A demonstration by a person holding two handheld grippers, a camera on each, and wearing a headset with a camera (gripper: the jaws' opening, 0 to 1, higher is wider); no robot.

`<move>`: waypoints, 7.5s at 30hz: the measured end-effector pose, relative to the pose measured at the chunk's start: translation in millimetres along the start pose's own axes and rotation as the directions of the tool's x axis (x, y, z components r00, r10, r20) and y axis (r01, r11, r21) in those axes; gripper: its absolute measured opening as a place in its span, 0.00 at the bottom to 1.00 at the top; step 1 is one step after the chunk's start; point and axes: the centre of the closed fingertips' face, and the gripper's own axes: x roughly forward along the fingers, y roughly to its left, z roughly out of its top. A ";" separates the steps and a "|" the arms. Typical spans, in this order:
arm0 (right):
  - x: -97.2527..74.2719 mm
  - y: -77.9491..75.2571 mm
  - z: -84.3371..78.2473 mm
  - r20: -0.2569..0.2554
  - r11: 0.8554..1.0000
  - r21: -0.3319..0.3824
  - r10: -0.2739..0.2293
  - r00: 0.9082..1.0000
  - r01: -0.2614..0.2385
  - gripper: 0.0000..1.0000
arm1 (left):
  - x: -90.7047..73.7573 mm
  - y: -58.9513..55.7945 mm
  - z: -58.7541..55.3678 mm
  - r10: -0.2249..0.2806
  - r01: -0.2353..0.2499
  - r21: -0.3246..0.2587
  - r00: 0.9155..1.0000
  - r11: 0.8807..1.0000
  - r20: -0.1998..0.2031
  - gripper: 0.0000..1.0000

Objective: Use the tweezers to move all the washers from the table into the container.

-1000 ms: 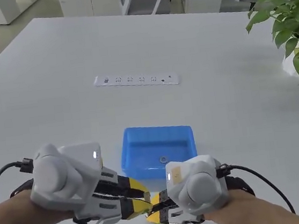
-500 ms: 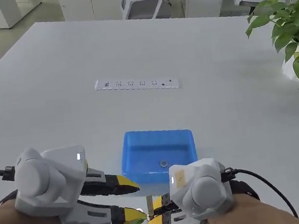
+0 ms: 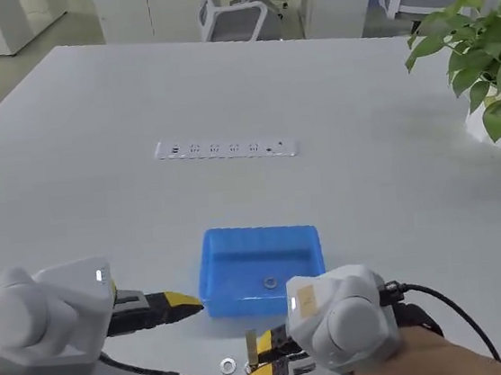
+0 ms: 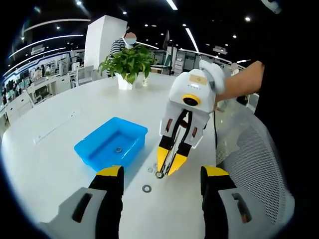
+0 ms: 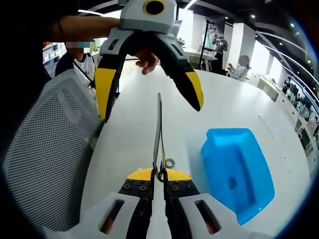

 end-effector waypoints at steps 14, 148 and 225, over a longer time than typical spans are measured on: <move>-17.9 -9.2 13.6 0.003 1.000 -0.027 -0.004 1.000 0.004 0.07 | -4.1 6.8 5.4 0.050 -0.050 -0.009 0.998 0.999 0.022 0.89; 20.3 -121.4 -19.8 -0.030 0.998 -0.046 0.035 0.999 -0.036 0.11 | 62.2 104.2 50.2 0.011 -0.012 0.176 1.000 0.984 0.007 0.05; -90.5 -74.9 -26.1 0.026 0.944 0.205 -0.268 0.963 0.257 0.47 | 23.9 18.0 66.8 -0.044 0.043 0.210 0.999 0.977 0.000 0.05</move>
